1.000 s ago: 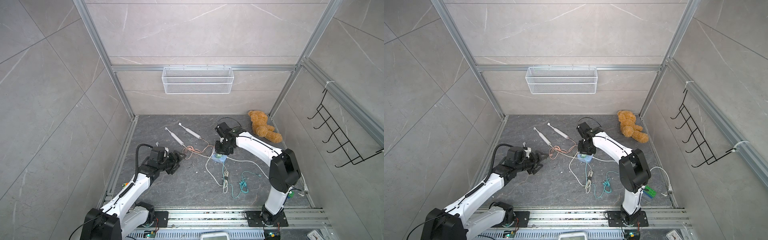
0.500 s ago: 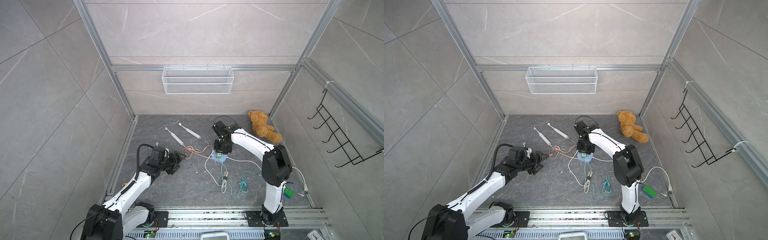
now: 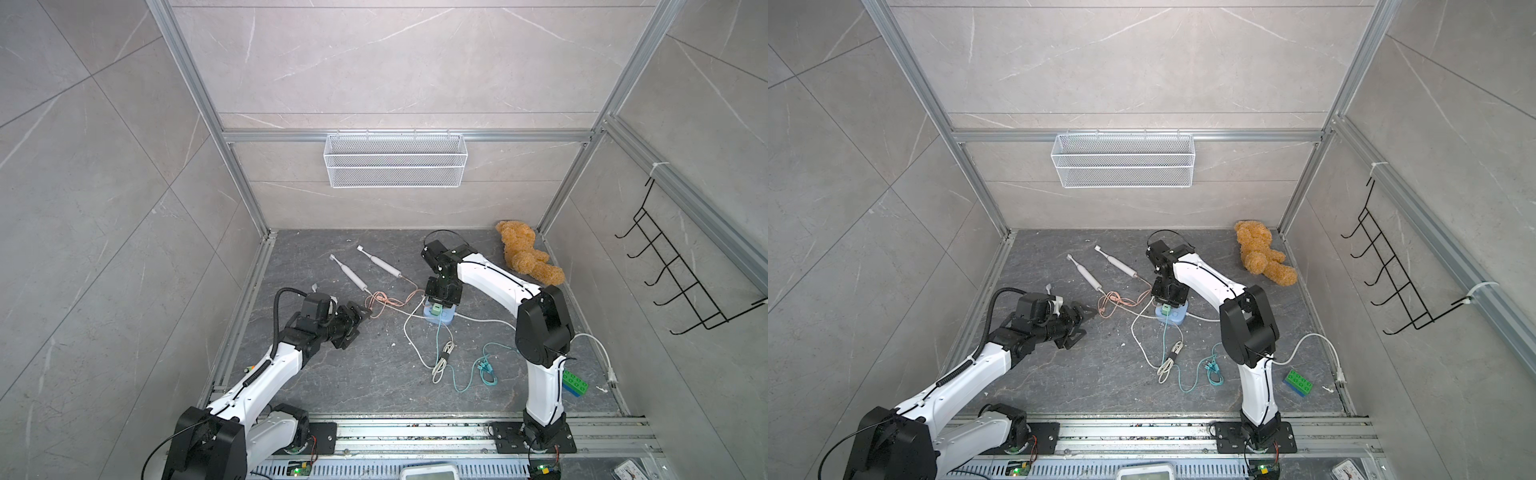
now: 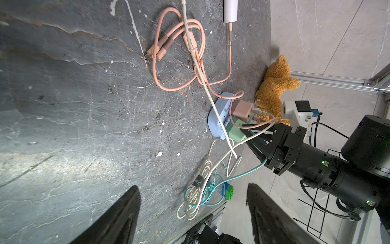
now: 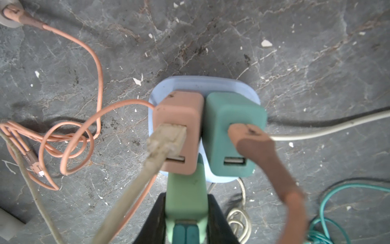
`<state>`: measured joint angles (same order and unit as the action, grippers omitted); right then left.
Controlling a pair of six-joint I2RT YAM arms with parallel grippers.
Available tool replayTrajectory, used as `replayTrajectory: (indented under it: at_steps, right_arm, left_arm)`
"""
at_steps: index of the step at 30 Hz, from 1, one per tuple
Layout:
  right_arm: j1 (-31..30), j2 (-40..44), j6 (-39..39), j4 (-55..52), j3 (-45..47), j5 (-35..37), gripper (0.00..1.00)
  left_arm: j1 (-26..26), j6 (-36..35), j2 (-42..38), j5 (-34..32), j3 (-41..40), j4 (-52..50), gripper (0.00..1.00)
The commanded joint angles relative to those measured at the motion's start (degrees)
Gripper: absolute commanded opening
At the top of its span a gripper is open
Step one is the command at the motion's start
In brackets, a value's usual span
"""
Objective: Charge the electric toothbrush
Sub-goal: Insert the plug into the socket.
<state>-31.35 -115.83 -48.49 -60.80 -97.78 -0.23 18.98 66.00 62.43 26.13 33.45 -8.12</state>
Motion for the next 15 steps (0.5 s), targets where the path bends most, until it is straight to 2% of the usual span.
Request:
replayTrajectory:
  at_steps: [1,12,15]
  right_arm:
    - [0.2,-3.6,-2.1,-4.4,0.9,0.5,0.00]
    - [1.0,-14.1,3.9,-11.7,-8.8,-1.1,0.00]
    - [0.9,-14.6,4.7,-11.9,-8.5,-1.5,0.00]
  left_arm:
    - [-0.3,-1.6,0.4,1.6,0.4,1.1,0.82]
    - [-0.3,-1.5,1.6,2.3,0.7,0.4,0.82]
    - [-0.3,-1.5,1.9,2.4,0.7,0.4,0.82]
